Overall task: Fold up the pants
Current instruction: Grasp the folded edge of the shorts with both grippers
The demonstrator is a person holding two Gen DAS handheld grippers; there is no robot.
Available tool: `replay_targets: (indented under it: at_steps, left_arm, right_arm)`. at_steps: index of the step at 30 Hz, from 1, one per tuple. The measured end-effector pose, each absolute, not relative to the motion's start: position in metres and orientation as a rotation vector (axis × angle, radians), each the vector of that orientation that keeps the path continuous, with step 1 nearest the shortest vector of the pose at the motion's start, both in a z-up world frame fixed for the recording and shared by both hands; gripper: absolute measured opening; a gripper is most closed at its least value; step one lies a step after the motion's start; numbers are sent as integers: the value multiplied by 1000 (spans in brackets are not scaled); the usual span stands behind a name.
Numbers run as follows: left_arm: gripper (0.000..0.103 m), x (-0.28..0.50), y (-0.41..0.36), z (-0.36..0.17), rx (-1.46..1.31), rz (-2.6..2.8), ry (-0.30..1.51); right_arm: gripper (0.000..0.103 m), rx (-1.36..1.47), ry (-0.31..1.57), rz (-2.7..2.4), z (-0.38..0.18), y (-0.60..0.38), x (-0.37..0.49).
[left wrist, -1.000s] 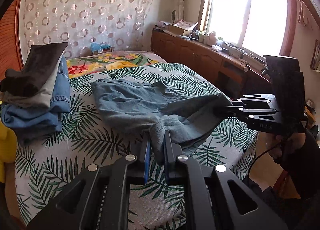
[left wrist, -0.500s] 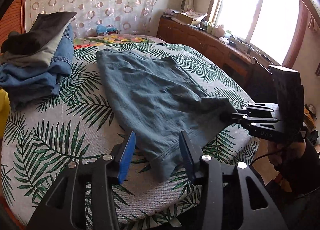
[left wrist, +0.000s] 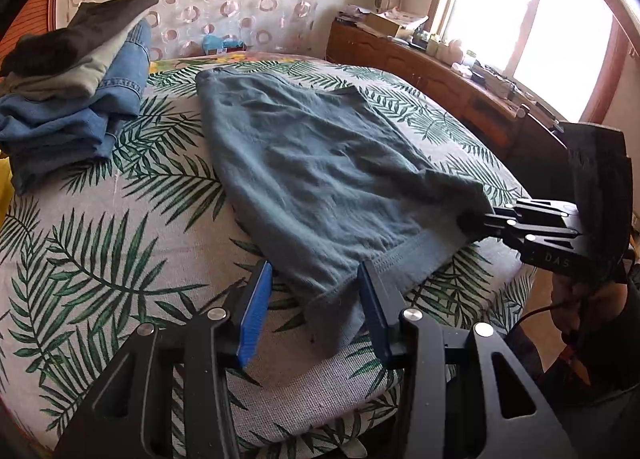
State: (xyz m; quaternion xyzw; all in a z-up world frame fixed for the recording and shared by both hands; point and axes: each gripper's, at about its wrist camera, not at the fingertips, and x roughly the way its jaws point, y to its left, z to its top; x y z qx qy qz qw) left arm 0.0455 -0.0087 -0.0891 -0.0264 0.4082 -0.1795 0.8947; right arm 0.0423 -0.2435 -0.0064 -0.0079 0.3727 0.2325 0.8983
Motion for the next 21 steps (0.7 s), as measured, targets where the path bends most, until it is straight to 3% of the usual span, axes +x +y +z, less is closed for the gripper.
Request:
replay_targets:
  at_steps: [9, 16, 21]
  left_arm:
    - [44, 41, -12, -95, -42, -378, 852]
    - [21, 38, -13, -93, -45, -412, 839]
    - [14, 35, -11, -84, -63, -435, 807]
  right_arm:
    - [15, -1, 768, 483, -18, -248, 38]
    - [15, 6, 770, 483, -17, -249, 37]
    - [16, 1, 764, 490, -15, -248, 35]
